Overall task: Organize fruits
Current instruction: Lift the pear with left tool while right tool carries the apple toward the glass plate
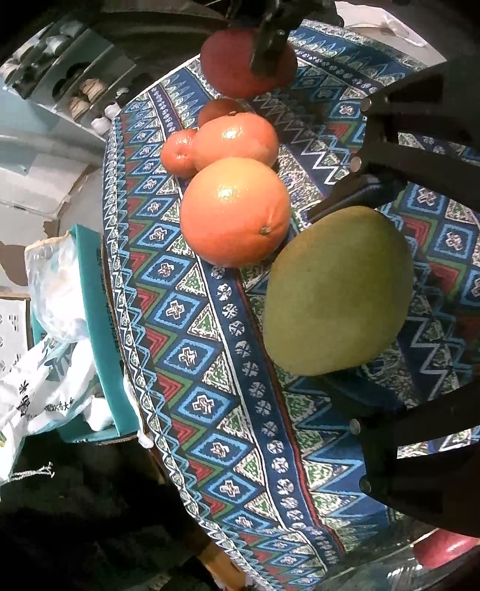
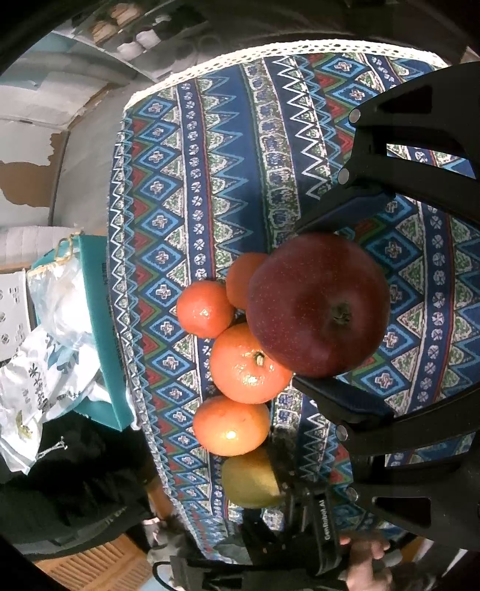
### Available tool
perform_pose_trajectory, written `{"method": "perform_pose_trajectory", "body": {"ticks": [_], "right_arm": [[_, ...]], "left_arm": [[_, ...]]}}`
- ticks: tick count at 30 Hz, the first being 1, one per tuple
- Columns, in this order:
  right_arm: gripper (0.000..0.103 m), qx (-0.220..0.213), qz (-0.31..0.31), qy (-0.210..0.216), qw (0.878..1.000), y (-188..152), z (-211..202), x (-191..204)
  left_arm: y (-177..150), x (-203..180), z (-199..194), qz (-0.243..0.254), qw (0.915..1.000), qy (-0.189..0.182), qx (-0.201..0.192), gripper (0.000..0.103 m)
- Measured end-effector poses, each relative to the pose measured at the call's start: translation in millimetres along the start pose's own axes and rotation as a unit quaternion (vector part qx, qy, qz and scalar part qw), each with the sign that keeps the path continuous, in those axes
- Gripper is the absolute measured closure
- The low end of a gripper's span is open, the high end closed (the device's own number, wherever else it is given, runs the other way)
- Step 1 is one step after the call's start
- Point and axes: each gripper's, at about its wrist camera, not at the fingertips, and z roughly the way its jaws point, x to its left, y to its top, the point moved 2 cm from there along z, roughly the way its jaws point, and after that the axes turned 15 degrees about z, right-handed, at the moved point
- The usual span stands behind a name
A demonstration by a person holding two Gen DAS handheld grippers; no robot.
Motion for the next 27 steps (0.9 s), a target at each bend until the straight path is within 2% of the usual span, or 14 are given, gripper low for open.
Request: {"method": "perform_pose_trajectory", "body": {"ticks": [11,27], "right_arm": [[0.028,-0.020,-0.016,0.005,1.000,-1,-19,15],[0.028,-0.052,-0.042,0.018,0.998,-2,-50,39]], "left_arm": [[-6,2,-35,-0.012,0.9996,0.003,-0.024,0.025],[-11,-8,-95,-0.003,0.9980,0.013,-0.062,0.025]]}}
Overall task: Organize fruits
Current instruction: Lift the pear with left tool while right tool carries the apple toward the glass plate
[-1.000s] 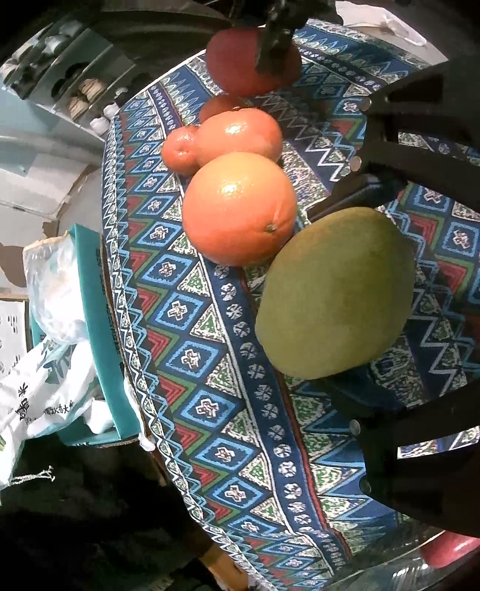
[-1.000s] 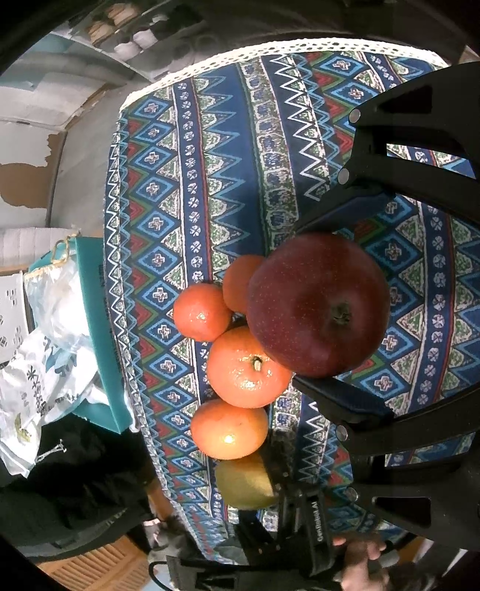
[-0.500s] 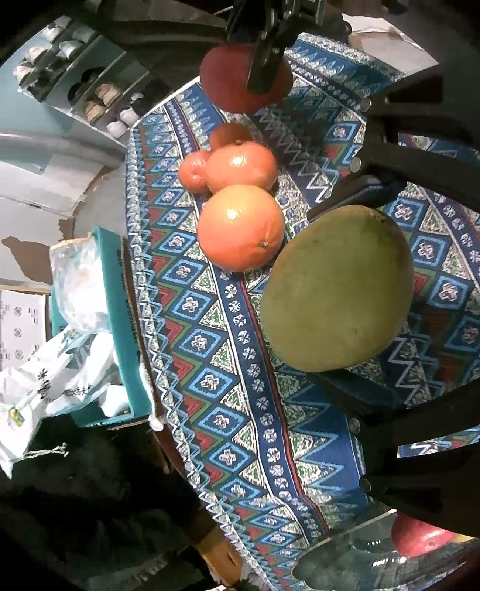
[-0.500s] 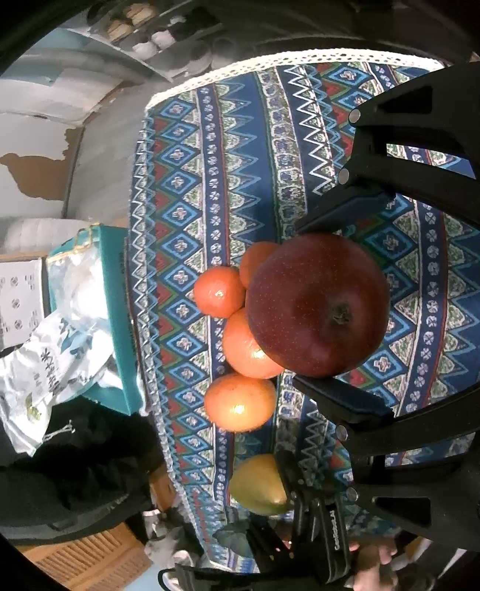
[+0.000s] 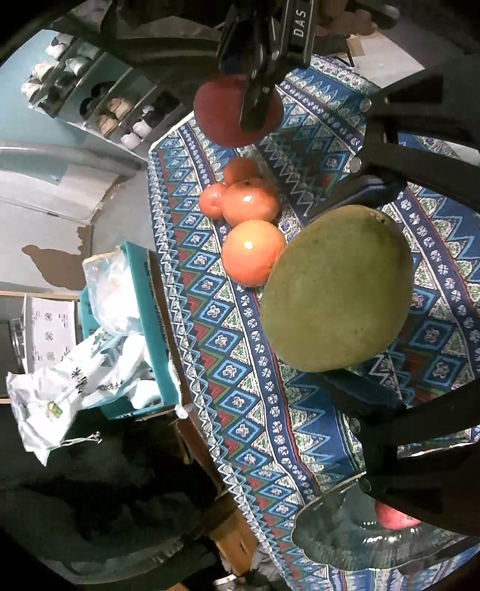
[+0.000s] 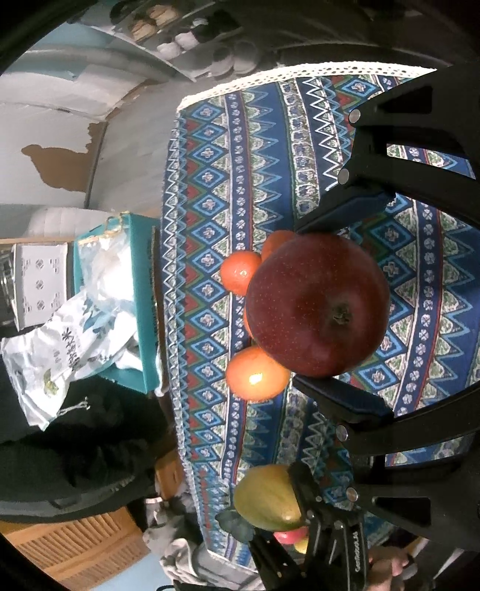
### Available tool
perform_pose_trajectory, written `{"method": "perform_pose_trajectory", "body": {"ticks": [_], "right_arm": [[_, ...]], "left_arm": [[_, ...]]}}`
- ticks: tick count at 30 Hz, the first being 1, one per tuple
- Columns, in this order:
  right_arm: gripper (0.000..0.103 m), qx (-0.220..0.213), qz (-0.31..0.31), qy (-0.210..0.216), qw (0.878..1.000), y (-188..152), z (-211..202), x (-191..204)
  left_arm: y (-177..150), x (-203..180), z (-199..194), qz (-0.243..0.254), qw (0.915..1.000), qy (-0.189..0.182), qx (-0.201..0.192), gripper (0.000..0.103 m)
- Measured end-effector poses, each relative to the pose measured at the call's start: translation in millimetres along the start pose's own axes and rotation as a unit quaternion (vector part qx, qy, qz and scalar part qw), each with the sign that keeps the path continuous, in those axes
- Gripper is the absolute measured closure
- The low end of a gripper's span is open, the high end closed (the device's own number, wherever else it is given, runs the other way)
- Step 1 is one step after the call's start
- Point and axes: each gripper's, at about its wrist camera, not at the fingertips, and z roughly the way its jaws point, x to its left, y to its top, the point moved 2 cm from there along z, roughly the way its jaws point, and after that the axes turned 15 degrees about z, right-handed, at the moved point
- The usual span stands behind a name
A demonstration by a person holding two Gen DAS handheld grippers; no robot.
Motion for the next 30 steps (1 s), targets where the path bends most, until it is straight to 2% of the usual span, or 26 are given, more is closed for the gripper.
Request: {"method": "perform_pose_trajectory", "body": {"ticks": [20,30], "right_arm": [[0.028,-0.035,-0.048,0.036,0.998,5,-36,60],[0.028,-0.033,-0.077,0.061,0.995,6,-36,104]], "left_arm": [[-14,17,-70,-0.014,0.9986,0.031,-0.040,0.025],[-34,42,-95,-0.037,0.9968,0.049,-0.051,0.025]]}}
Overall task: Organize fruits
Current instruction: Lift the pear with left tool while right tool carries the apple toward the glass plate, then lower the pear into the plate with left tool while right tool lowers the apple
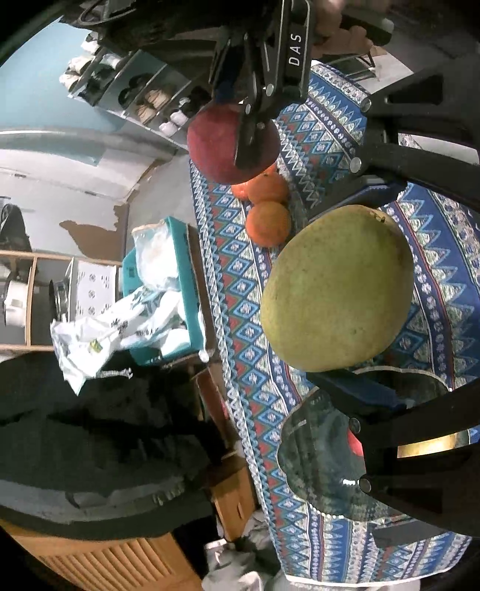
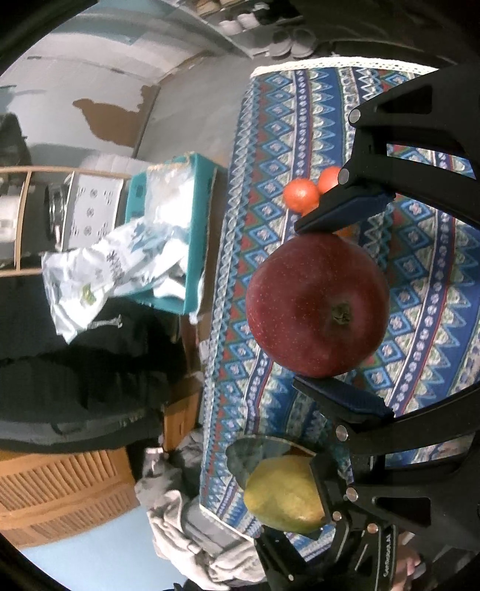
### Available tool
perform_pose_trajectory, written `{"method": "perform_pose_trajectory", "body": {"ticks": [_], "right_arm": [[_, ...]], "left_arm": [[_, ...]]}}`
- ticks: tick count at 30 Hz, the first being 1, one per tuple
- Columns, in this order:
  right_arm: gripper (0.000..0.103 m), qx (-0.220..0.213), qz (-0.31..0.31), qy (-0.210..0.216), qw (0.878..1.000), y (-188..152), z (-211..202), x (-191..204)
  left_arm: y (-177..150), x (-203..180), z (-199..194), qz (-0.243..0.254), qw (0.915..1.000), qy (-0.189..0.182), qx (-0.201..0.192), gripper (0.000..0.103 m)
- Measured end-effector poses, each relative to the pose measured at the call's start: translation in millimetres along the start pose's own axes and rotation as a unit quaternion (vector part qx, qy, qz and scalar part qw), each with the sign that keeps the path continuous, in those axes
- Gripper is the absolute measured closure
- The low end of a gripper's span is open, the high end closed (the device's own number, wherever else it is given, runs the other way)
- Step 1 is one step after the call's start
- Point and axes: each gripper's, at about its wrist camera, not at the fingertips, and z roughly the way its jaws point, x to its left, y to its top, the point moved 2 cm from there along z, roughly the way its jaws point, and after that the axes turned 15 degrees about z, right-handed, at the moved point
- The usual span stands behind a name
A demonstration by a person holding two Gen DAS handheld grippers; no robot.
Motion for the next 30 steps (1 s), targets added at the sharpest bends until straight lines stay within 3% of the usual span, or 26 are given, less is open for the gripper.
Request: {"method": "perform_pose_trajectory", "body": {"ticks": [30], "right_arm": [[0.028,0.032,-0.074,0.063,0.995,17,53,139]], "left_arm": [[-67,119,-26,-0.106,0.9925,0.061,0.003,0.025]]}}
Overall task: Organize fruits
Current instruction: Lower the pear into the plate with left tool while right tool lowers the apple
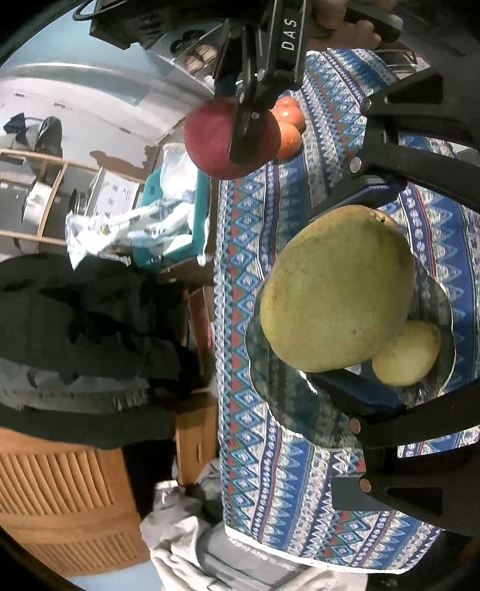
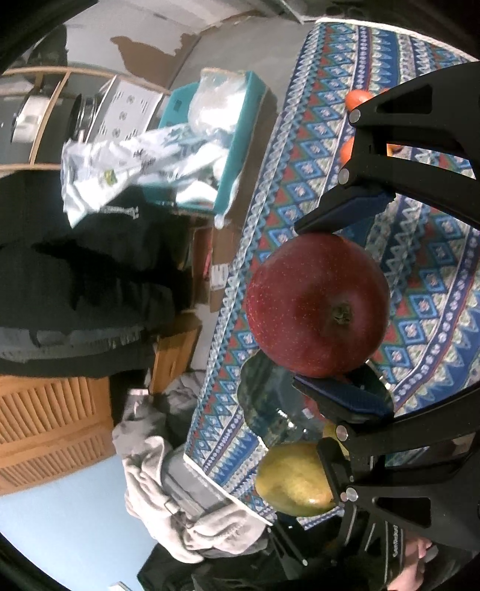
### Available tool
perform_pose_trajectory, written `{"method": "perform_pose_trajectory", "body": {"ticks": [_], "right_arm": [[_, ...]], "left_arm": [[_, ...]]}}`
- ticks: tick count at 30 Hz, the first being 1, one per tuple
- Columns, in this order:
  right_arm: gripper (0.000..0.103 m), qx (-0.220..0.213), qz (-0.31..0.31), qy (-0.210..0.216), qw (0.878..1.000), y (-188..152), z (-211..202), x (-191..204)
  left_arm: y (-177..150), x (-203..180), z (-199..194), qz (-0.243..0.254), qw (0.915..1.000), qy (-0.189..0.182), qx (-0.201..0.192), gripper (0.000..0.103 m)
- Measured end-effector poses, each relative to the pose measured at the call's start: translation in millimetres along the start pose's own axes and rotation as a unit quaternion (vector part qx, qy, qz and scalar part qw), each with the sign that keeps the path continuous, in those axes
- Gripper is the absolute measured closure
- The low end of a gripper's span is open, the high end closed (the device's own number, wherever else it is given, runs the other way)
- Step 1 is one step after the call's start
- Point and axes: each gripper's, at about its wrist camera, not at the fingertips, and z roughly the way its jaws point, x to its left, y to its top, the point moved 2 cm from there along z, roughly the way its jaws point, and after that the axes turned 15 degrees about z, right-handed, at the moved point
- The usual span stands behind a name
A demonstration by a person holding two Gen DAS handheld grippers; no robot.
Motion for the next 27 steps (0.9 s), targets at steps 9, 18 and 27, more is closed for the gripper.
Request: {"method": "perform_pose_trajectory", "body": {"ticks": [9,18,27], "right_arm": [[0.028,0.031,-0.023,0.019,0.999,5,43,41],[0.028,0.075,-0.041,0.029,0.996,0,93,71],[0.028,0.113,-0.047,0.019,0.992,-7,137,80]], "left_arm": [[-23,44,14,-0.044,0.9986,0.018,0.023,0.025],[-48,81,46,-0.087,0.9939,0.028,0.062,0.025],[-63,100,70,-0.114,0.9889,0.028,0.091,0.025]]}}
